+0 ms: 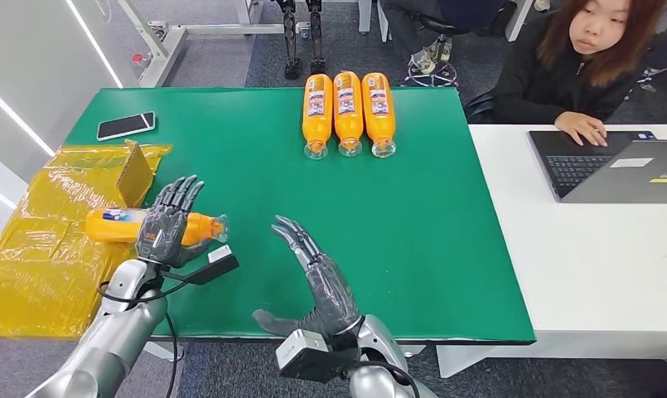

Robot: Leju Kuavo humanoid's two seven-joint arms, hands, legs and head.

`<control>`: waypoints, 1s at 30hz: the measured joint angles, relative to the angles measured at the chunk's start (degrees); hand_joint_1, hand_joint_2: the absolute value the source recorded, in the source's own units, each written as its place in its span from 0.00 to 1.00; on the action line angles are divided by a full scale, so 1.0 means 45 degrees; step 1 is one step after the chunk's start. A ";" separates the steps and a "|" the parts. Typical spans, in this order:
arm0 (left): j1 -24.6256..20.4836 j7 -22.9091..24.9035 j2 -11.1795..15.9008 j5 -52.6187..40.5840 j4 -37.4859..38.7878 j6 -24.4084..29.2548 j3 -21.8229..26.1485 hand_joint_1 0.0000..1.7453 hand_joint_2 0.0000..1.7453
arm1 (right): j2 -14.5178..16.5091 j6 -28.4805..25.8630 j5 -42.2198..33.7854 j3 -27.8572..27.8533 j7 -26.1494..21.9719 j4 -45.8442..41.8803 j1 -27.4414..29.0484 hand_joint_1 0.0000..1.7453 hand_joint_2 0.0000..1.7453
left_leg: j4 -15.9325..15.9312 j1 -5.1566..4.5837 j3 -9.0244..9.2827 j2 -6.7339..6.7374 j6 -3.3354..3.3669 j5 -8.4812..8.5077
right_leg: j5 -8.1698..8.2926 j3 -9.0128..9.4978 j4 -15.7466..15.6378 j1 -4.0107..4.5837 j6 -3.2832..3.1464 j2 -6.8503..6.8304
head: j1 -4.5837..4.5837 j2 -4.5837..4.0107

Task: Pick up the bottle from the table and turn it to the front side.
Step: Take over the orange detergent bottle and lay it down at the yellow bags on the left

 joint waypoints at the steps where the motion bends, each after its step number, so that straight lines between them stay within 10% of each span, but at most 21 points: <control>1: 0.0023 -0.0191 -0.0013 0.0177 -0.0103 -0.0073 0.0132 0.00 1.00 | -0.0019 -0.0008 0.0004 -0.0010 -0.0002 0.0001 0.0019 0.00 1.00 | 0.0000 0.0000 0.0000 0.0000 0.0000 0.0000 | 0.0000 0.0000 0.0000 0.0000 0.0000 0.0000 | 0.0000 0.0000; 21: 0.0766 -0.1215 0.0219 0.2394 -0.1622 -0.0661 0.0716 0.00 1.00 | -0.0132 0.0166 -0.0345 -0.0267 -0.0710 0.0112 0.0102 0.00 1.00 | -0.0001 0.0001 -0.0002 0.0000 0.0000 0.0000 | -0.0001 0.0001 0.0001 0.0000 0.0000 -0.0003 | 0.0000 -0.0001; 30: 0.3046 -0.2973 0.0187 1.2141 -0.7270 -0.6786 0.0312 0.00 1.00 | -0.0217 -0.0687 -0.1427 -0.1078 -0.1780 0.0282 0.0207 0.00 1.00 | 0.0001 -0.0005 -0.0004 0.0003 0.0005 -0.0007 | -0.0004 0.0001 -0.0016 -0.0002 0.0005 0.0006 | 0.0000 0.0000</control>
